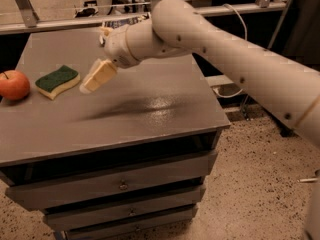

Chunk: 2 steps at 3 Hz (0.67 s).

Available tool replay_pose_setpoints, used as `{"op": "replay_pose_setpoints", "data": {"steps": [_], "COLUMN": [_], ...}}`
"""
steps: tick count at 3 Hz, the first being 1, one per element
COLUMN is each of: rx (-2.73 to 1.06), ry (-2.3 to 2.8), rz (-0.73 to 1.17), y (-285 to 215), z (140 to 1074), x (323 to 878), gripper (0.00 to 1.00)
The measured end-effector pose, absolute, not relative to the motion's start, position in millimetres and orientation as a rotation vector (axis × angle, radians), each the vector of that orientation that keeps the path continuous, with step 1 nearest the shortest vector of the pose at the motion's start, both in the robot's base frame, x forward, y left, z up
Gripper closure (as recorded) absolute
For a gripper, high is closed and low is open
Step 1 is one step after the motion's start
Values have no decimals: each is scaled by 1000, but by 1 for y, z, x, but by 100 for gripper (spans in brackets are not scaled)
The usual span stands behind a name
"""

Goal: Move sponge near apple

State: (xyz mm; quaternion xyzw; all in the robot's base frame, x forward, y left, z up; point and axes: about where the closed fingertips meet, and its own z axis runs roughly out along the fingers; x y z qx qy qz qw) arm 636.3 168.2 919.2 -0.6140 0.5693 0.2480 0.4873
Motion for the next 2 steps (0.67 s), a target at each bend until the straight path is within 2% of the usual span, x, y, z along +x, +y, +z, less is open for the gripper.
{"op": "replay_pose_setpoints", "data": {"steps": [1,2], "rx": [-1310,-1310], "ry": [1430,1430], "rz": [479,479], "y": [72,72], "z": [944,944], "x": [644,644], "gripper": [0,0]}}
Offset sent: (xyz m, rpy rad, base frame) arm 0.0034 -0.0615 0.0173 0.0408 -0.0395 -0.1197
